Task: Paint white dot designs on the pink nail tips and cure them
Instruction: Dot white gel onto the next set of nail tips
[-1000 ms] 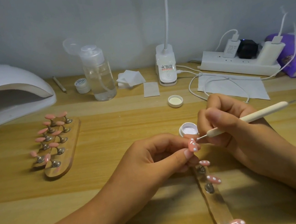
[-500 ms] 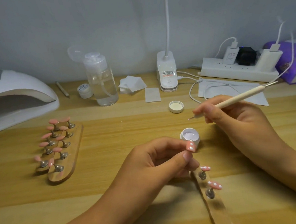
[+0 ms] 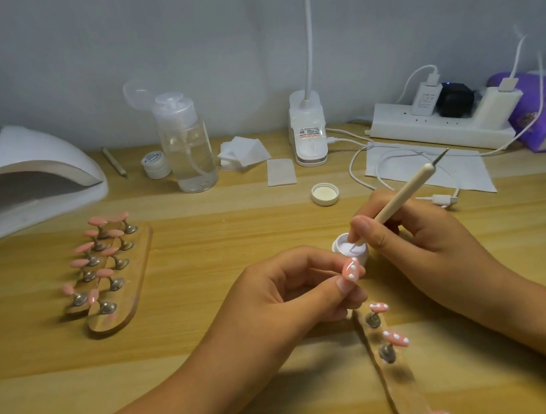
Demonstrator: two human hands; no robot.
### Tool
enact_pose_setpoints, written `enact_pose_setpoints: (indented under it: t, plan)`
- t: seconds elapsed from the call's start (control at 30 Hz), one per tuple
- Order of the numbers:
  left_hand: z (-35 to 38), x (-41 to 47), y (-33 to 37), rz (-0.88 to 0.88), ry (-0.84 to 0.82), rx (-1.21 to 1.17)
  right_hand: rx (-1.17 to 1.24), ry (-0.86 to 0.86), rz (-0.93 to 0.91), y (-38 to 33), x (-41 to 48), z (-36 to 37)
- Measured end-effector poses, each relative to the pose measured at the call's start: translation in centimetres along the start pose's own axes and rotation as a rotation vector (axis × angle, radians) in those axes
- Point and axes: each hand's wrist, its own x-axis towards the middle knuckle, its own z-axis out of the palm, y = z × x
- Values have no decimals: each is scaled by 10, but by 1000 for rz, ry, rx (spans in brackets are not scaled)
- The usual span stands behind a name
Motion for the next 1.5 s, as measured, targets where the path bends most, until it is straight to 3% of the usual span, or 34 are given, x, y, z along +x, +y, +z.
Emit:
enact_pose_setpoints:
  t: [0.23,0.4,0.6,1.5]
  plan:
    - [1,0,0,1,1,-13,46,42,31,-2,-2,-1]
    - [1,0,1,1,2,-17,531,218,83,-5,-2,-9]
    - [1,0,1,-2,5,-33,834,77,139,-8,-4,-8]
    - [2,0,2,-3,9,-16,885,35,239,-19,-4,-3]
